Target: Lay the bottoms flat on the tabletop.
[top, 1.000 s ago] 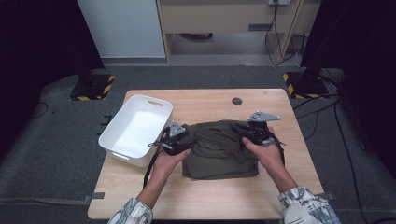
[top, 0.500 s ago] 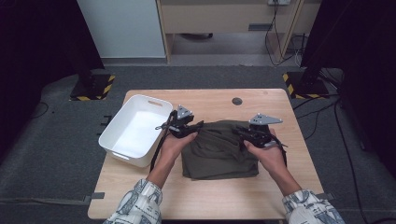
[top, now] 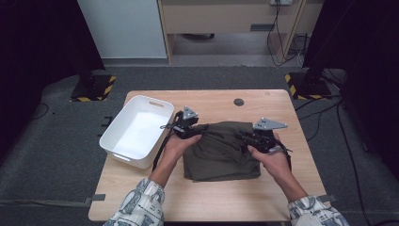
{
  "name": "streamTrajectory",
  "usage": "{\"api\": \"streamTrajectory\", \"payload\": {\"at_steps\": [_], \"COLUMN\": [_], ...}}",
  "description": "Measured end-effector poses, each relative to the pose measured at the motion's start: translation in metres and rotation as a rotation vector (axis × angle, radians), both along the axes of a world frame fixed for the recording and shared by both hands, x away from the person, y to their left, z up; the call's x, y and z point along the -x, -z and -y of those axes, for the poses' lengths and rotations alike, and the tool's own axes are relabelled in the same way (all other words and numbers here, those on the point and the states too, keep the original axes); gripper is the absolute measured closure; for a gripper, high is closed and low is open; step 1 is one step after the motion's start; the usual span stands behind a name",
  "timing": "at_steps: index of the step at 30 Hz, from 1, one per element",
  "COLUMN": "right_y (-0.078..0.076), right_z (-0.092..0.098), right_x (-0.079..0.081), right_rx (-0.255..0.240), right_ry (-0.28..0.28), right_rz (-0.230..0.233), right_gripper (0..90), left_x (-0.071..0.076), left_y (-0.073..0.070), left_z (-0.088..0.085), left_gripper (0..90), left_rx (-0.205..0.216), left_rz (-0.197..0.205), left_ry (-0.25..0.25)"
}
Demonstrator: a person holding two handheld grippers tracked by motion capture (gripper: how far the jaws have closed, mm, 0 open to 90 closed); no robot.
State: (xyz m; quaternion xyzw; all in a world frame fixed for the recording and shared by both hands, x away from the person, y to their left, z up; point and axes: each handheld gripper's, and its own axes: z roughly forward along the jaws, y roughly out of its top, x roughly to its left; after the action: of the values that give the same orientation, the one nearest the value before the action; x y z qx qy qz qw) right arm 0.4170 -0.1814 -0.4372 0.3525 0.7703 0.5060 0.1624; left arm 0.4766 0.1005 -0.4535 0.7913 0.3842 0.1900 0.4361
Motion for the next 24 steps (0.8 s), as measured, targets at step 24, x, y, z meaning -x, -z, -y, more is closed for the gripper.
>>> {"api": "streamTrajectory", "payload": {"at_steps": [24], "right_y": [0.007], "right_z": [0.013], "right_x": [-0.003], "right_rx": [-0.031], "right_ry": [0.028], "right_rz": [-0.031], "right_gripper": [57.3], "left_x": [0.039], "left_y": [0.003], "left_z": [-0.009], "left_gripper": [77.0], "left_rx": [0.054], "left_rz": [-0.092], "left_ry": [0.047]}}
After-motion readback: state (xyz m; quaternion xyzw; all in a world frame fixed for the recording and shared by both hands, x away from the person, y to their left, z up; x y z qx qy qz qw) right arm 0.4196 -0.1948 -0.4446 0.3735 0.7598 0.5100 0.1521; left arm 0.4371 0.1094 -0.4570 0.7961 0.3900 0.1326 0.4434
